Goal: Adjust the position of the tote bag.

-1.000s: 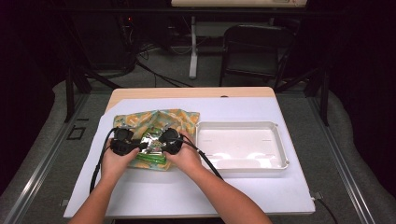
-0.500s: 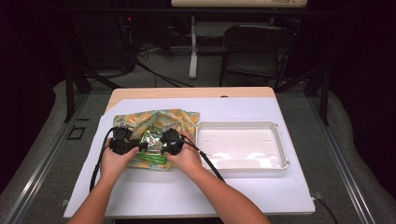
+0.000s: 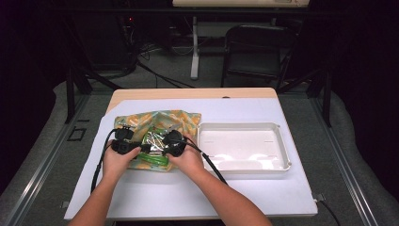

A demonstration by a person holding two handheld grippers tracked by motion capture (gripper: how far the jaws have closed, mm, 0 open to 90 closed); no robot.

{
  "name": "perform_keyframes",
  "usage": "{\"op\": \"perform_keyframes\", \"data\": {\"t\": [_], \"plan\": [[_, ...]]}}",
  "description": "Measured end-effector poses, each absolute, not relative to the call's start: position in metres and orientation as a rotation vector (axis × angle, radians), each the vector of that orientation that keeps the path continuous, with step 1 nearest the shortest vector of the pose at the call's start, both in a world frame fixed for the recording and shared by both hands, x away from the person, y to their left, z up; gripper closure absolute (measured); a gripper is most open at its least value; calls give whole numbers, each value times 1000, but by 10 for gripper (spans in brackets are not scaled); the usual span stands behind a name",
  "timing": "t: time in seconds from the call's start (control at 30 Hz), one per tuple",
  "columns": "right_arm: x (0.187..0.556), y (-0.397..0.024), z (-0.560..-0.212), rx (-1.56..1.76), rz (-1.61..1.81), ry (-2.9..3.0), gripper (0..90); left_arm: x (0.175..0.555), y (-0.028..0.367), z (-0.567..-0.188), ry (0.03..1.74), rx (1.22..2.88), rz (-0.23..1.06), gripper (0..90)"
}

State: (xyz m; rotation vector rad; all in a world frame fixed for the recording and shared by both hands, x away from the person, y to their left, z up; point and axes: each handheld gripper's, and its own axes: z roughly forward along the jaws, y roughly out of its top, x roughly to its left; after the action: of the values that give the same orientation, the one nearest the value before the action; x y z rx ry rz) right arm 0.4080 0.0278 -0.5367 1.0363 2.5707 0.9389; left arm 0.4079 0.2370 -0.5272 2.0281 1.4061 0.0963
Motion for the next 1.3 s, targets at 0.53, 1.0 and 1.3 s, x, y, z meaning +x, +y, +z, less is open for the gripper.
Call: {"op": "perform_keyframes", "data": {"t": [0.53,1.0,1.3], "plan": [[406,25,-540,1052,986,2546,737,412,236,-531,1439,1977,-7,492],[406,23,-541,1066,981,2550,743,410,233,-525,1427,1953,-12,532],[405,25,-543,1080,999,2523,746,407,234,-520,1414,1915,-34,587]]}}
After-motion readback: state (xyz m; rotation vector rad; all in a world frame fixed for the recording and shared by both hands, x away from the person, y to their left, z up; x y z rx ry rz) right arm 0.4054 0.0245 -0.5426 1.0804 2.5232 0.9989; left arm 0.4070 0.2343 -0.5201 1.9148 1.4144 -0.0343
